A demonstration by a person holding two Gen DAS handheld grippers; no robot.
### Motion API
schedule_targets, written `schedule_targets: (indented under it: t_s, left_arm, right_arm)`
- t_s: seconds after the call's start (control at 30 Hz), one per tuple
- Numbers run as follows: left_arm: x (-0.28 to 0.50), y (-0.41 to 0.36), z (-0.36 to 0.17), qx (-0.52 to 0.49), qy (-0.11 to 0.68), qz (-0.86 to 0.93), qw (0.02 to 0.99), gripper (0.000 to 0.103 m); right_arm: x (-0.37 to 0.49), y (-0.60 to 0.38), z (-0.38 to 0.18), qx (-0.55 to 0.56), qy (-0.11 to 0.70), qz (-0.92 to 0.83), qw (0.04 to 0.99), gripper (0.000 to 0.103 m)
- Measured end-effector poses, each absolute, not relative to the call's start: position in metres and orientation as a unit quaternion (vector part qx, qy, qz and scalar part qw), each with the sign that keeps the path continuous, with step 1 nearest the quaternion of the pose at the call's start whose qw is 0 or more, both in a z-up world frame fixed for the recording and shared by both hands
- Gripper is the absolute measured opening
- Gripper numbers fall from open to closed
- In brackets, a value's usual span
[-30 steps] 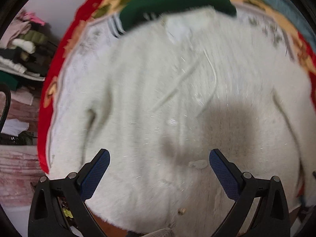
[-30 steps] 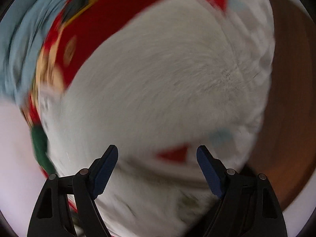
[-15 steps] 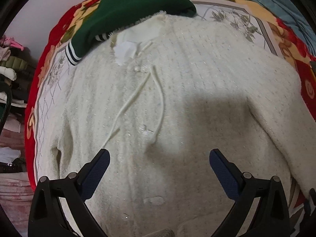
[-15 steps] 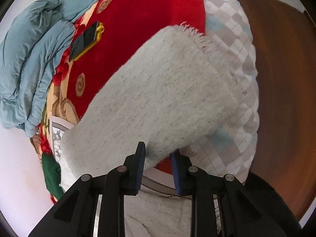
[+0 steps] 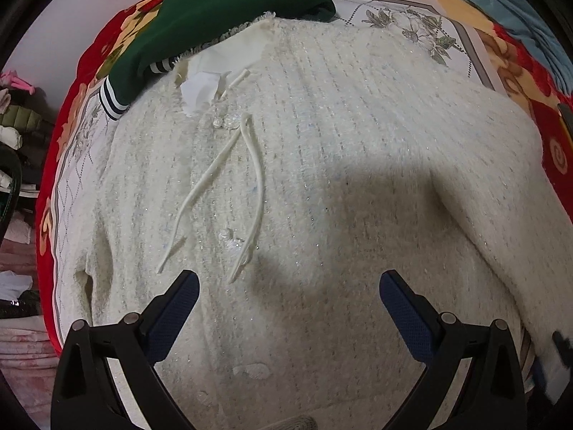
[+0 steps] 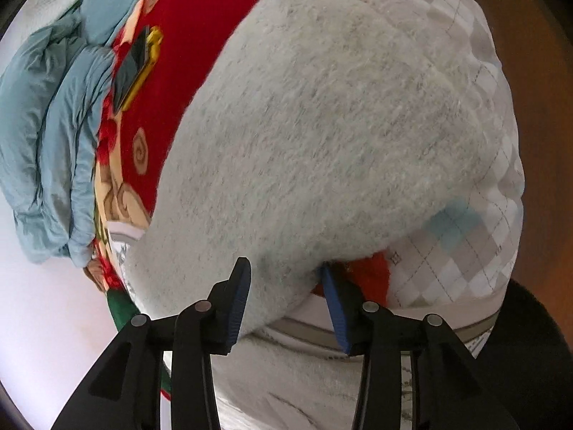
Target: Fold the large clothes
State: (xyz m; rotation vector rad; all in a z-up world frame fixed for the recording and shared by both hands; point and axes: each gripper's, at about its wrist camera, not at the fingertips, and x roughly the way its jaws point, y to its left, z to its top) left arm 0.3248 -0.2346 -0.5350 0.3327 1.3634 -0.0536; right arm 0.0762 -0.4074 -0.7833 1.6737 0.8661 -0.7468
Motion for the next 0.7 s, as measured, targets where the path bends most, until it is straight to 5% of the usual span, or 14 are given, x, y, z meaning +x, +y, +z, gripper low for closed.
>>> schedule_targets:
  t_s: [0.17,0.27,0.53,0.6,0.7]
  left_arm:
    - [0.326,-0.236,-0.542,0.151,0.632,-0.022,0.760,0.103]
    - [0.328,-0.237,-0.542,0.149,0.629,-0.024,0.762,0.103]
    - [0.335,-0.238,-0.546,0.133,0.627,-0.014,0.767,0.103]
    - [0.339,-0.233,-0.543,0.125,0.624,-0.009,0.771,0.103]
    - [0.345,-0.219,-0.538,0.112,0.623,0.008,0.774,0.103]
  right_arm:
    - [0.085,-0.411,-0.789,0.696,0.358,-0.306,0.542,0.044]
    - [0.098,-0.420,-0.770,0.675,0.318,-0.325,0.581,0.029]
    - [0.140,-0.438,-0.799,0.687,0.302,-0.317,0.580,0.036]
    - [0.148,-0.439,-0.784,0.673,0.290,-0.334,0.593,0.013]
    - [0.161,-0.438,-0.747,0.639,0.286,-0.338,0.629,0.011]
